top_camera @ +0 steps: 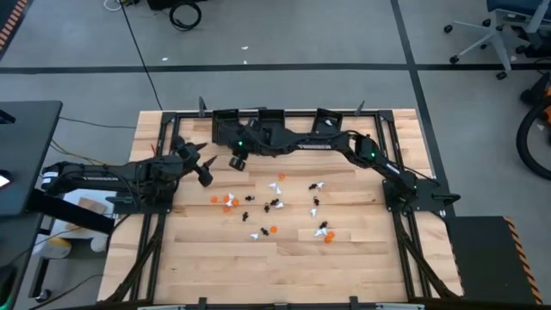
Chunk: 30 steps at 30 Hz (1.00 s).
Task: Sort Halloween decoration
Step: Put the black skeleton toy into the black middle basket
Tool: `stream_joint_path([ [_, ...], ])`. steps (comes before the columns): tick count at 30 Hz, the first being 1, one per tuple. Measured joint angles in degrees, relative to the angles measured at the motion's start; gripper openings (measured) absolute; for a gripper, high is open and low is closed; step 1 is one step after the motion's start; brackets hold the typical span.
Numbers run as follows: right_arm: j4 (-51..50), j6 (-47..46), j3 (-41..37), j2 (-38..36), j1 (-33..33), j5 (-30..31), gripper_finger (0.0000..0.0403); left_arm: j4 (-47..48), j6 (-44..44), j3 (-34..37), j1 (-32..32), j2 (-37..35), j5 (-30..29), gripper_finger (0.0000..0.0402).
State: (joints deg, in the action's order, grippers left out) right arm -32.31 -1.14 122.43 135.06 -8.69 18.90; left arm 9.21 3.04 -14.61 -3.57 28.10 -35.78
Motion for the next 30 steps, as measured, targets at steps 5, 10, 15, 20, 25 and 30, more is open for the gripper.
stream_joint_path([
  [5, -5.3, -0.3, -8.1, -4.1, 5.0, 2.2, 0.0156, -0.1, -2.2, 0.0, 0.0, 0.0, 12.2, 0.0254],
  [10, -0.3, -3.8, -24.0, -12.7, 7.7, 5.5, 0.0155, -3.6, -3.8, 0.0, 0.1, 0.9, 24.7, 0.0254],
  [15, 15.5, -6.5, -44.7, -24.2, 8.2, 5.6, 0.0156, -12.1, -4.8, 0.0, 0.8, 4.6, 27.8, 0.0254],
  [20, 33.3, -5.5, -61.4, -29.6, 7.8, 5.2, 0.0163, -22.5, -7.5, 0.0, 2.1, 10.8, 28.0, 0.0254],
  [25, 41.3, -8.6, -71.2, -34.2, 7.5, 5.1, 0.018, -31.4, -8.4, 0.0, 2.2, 18.7, 28.0, 0.0254],
  [30, 47.5, -11.9, -77.9, -39.2, 8.6, 5.3, 0.0189, -38.2, -8.2, 0.0, 1.3, 28.2, 30.2, 0.0254],
])
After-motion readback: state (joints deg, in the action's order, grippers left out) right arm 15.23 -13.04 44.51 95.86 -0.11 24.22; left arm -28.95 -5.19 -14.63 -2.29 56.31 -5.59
